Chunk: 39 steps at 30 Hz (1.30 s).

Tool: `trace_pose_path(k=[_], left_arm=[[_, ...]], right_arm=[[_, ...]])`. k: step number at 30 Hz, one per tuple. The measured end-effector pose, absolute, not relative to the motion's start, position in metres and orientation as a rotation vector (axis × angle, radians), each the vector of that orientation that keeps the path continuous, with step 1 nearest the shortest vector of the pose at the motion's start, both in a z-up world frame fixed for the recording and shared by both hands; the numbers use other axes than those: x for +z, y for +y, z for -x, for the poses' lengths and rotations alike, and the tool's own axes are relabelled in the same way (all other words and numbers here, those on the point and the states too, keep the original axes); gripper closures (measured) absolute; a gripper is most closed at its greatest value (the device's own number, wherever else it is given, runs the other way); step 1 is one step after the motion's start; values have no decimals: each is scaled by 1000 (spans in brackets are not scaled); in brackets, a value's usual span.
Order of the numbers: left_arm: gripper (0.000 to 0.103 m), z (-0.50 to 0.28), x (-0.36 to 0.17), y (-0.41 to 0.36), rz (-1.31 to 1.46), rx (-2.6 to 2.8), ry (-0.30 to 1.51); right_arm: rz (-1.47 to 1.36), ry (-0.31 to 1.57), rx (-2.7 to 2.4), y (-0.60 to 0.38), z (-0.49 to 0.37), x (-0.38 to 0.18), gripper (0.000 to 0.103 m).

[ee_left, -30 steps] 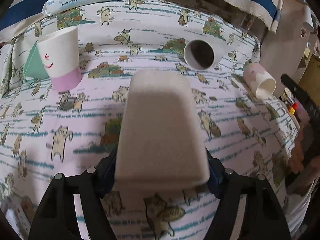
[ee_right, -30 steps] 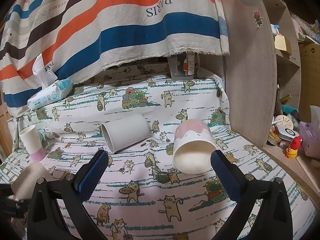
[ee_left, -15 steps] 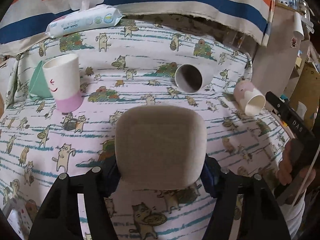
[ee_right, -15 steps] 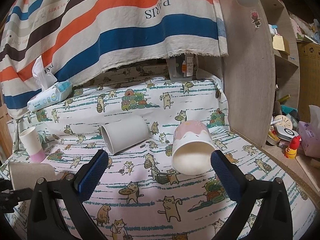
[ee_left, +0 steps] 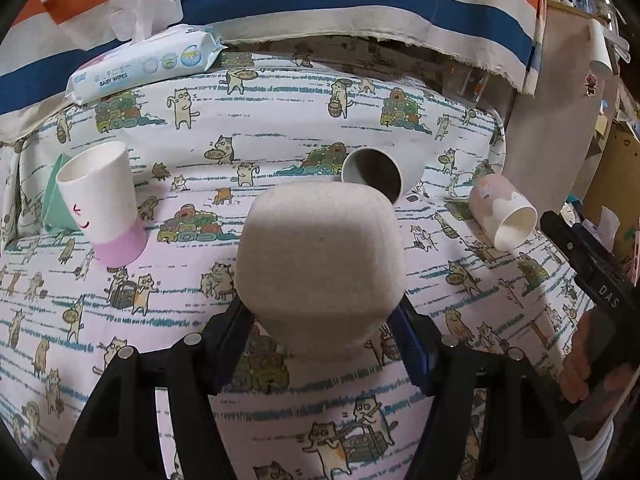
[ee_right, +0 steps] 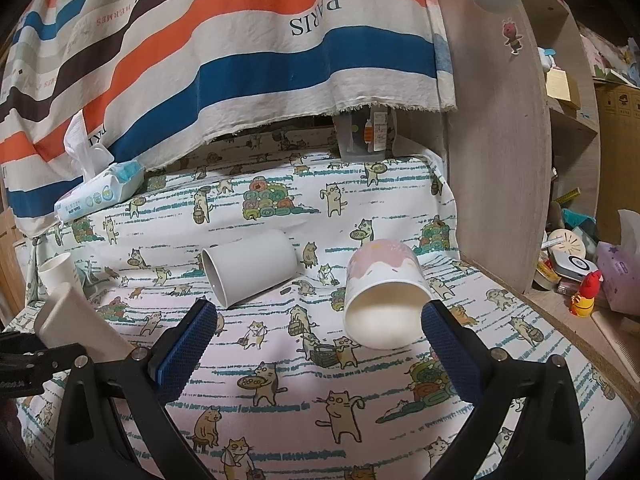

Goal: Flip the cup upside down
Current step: 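Lift the beige cup with the left gripper and rotate its base upward, then lower the beige cup rim-down onto the table and open the left gripper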

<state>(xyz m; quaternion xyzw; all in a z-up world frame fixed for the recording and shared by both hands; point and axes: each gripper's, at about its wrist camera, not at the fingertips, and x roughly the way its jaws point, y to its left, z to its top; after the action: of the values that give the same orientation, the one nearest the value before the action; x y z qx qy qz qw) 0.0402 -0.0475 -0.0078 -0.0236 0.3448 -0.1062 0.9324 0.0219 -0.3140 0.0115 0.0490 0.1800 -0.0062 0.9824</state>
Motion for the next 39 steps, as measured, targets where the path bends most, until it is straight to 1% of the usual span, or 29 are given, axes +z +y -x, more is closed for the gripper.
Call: trace_pose_path(k=[13,15,17,18,20,22,26,32,39], left_arm=[[37,-46,-12,-51,21,-230,654],[33,-44,-12,-49,26,-236,637],[22,-40,-9,-48,21,-229,604],[20,-37,-7,-47,18,-225,582],[10,-31,-4,-45,16,-223,541],[6,-27,-5,-42,7,-212,523],[6,-24,-10,-33,2,-196,540],[6,-10,-6,-1,70,-133,472],[6,-2,-4,15,71,-96,446]], right_arm=[[-89,369,-12,-311,-23,10,0],[-88,370,-12,-311,-23,10,0],[-88,369,-12,-311,-23,10,0],[-88,369,-12,-311,-23,10,0],[-89,369,-12,-311,-23,10,0],[-88,370,-12,-311,-23,10,0],[-88,370,-12,-311,-23,10,0],[-78,375,-1,-307,-25,8,0],[-58,374,49,-300,-24,8,0]])
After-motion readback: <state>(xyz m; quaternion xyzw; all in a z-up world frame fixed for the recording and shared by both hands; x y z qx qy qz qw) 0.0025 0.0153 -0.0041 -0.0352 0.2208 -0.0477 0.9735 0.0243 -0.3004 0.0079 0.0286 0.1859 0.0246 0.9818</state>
